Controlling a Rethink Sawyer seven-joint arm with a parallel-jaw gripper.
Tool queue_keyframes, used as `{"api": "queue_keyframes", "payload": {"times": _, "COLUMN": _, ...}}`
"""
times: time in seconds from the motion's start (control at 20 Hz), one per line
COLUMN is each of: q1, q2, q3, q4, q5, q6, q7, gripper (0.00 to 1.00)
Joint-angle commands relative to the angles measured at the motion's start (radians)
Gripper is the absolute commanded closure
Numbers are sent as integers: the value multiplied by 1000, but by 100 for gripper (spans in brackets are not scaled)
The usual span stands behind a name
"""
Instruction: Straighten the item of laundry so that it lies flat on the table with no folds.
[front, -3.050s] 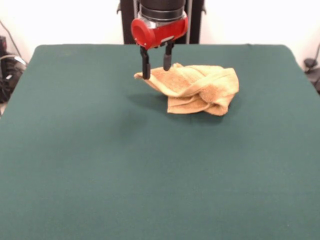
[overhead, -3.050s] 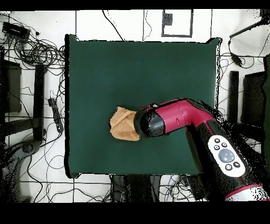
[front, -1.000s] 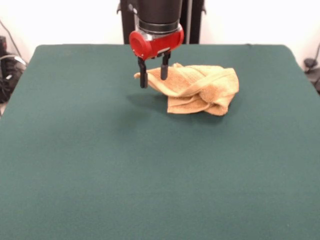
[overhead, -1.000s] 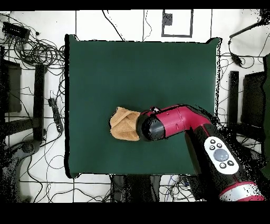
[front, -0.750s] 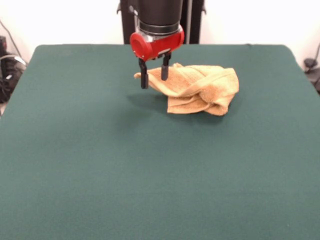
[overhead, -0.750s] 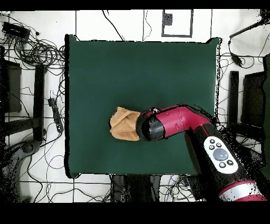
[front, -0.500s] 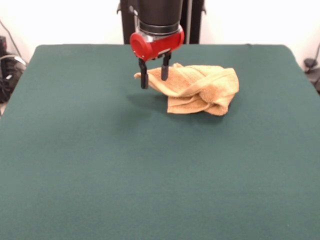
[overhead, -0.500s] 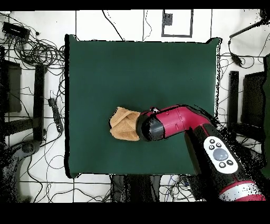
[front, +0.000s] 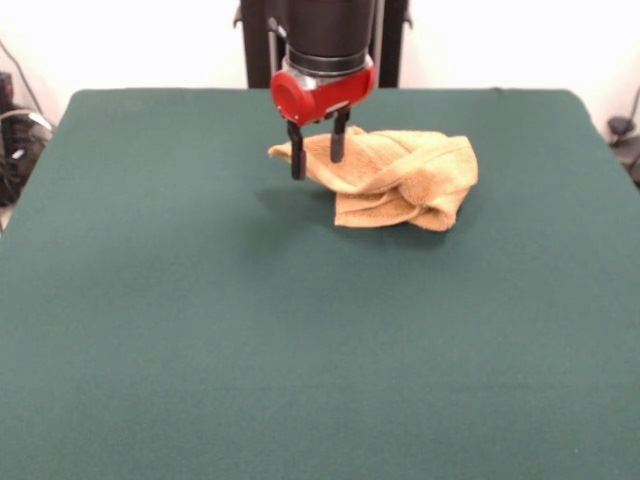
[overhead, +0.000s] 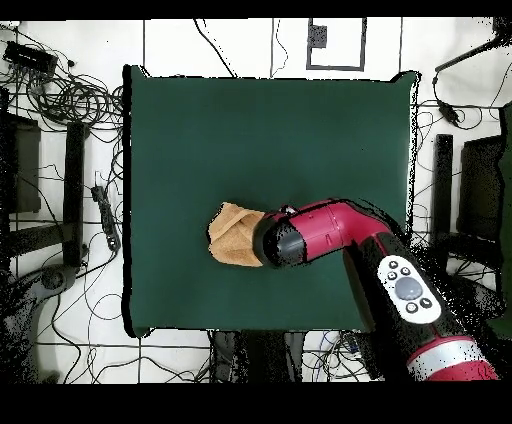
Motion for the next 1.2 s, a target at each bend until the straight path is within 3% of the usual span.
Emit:
{"api": "queue_keyframes", "payload": {"times": 0.05, "q1": 70, "q2": 54, "q3": -22, "q4": 25, "q5": -5, "q6": -65, "q7": 127, "gripper": 0}}
{"api": "queue_keyframes", "payload": {"times": 1.2, "q1": 61, "q2": 100, "q3": -29, "q4": -16, "q5": -1, "q6": -82, "q7": 77, "gripper": 0}}
